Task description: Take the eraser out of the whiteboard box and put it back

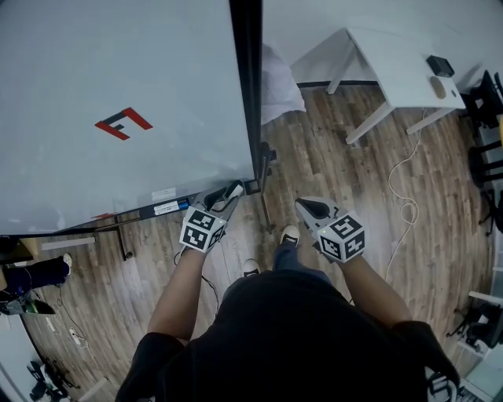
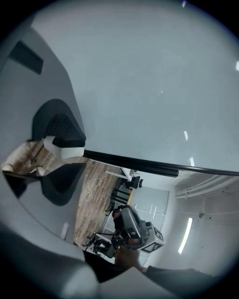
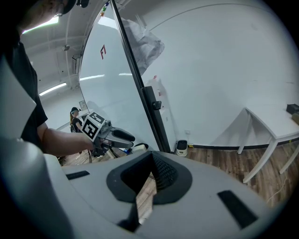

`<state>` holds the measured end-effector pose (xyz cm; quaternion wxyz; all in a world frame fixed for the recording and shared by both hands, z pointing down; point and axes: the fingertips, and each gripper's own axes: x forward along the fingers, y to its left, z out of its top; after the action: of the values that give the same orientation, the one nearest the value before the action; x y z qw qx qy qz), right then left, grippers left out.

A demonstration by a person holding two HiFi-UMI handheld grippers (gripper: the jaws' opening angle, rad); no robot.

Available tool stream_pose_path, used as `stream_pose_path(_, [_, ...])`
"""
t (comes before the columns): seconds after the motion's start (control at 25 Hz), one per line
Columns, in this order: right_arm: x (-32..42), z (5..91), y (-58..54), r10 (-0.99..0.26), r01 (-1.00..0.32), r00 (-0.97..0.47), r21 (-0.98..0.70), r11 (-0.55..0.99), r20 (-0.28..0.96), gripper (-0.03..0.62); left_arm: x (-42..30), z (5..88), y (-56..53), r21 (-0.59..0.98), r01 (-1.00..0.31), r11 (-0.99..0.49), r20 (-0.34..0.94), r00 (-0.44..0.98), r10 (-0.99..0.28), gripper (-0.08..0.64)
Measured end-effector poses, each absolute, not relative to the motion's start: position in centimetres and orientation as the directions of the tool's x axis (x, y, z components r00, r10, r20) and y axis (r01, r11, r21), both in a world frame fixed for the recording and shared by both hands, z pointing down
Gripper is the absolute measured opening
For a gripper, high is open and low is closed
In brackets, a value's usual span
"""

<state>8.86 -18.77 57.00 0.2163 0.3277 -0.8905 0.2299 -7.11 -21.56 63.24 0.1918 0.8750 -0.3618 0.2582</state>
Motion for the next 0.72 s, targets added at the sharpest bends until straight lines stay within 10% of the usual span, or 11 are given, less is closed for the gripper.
stream_pose_path(0.72, [9.5, 58.8, -19.1, -0.442, -0.668, -0.698, -0.289, 0.686, 0.563, -0.006, -6.1, 67.0, -23.0, 0.132, -0.742, -0.658, 0.669, 0.556, -0.493, 0.213])
